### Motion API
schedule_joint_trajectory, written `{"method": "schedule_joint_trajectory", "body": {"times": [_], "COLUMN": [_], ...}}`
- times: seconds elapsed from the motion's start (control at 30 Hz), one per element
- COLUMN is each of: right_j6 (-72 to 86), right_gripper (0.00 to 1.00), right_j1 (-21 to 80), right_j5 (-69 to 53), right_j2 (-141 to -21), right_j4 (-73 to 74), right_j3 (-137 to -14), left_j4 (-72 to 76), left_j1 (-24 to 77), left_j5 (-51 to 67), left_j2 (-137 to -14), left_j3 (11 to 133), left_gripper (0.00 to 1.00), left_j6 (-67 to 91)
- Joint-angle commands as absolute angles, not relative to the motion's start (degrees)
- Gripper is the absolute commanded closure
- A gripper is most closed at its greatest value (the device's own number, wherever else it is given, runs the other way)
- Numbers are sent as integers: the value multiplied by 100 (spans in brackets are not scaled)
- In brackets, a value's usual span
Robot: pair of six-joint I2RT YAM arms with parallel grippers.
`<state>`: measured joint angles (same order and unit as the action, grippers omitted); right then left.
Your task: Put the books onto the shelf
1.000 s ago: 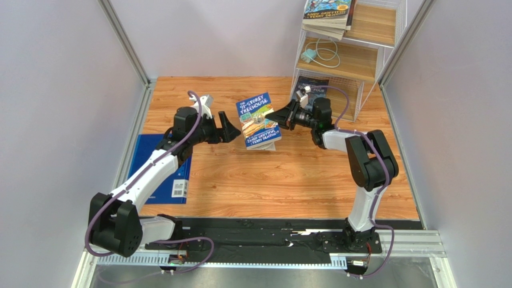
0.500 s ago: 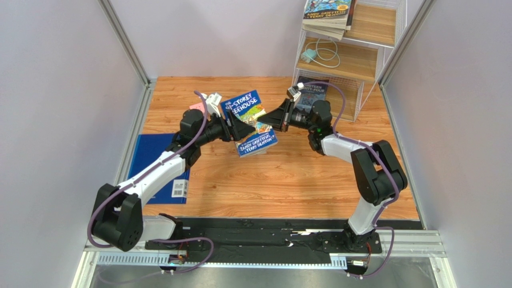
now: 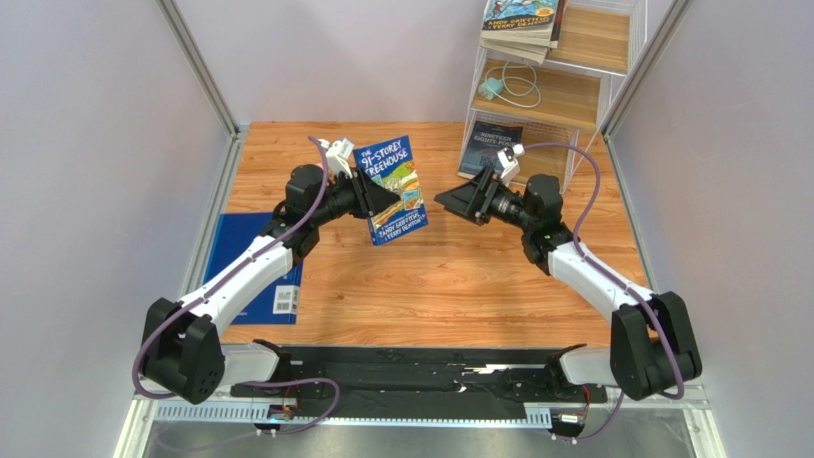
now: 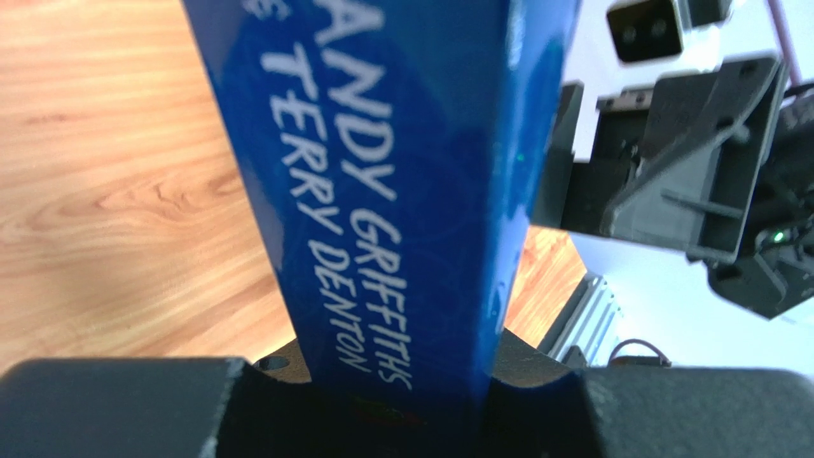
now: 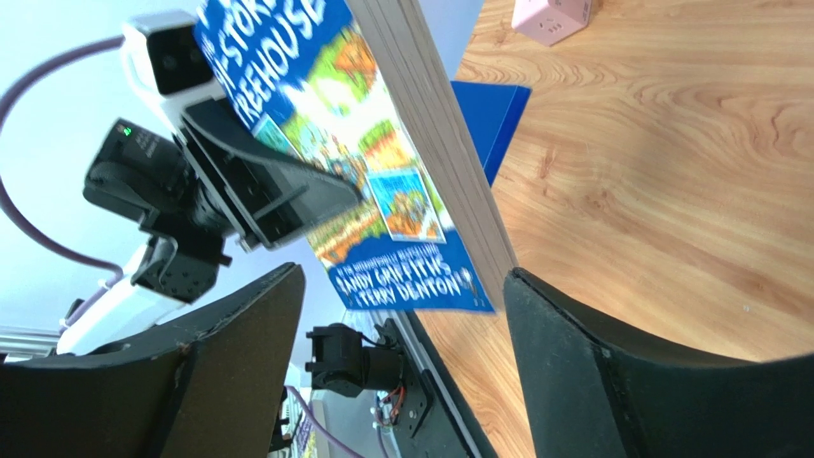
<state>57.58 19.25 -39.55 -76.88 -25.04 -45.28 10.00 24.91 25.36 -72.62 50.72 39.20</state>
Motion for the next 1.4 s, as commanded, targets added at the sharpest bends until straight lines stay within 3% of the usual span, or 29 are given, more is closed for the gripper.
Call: {"method": "schedule_joint_trajectory", "body": {"times": [0.0,0.3,0.5,0.73,1.0,1.37], "right_j6": [5703,6758,6706,6504,6662,6618], "right_gripper": [16,12,7,4,7,9], "right_j1": [1907,2012,2618,3041,3278,3305], "right_j5": [-3850,-3622,-2594,-2259,-2057,-1942], "right_j2": [-7392,-6979,-6618,-7205,-7901,-7892], "right_j4": [-2671,-4376,-4807,-5123,-5572,-5871], "right_j3": [-4000,-2717,-2365,-2750,-3058,-3190], "left_j4": [1538,2065,2557,2383,2215,2355], "left_j1": [2496,2496,2575,2593,2593,2593], "left_j5": [2715,3041,3120,3445,3630,3867], "left_j2": [-6970,-7321,-7523,-7646,-7743,-8077], "left_j3": [5511,5853,5853,6108,6170,6065], "left_gripper": [100,100,100,100,100,100], "left_j6": [3876,4333,4693,4641,4614,4719]}}
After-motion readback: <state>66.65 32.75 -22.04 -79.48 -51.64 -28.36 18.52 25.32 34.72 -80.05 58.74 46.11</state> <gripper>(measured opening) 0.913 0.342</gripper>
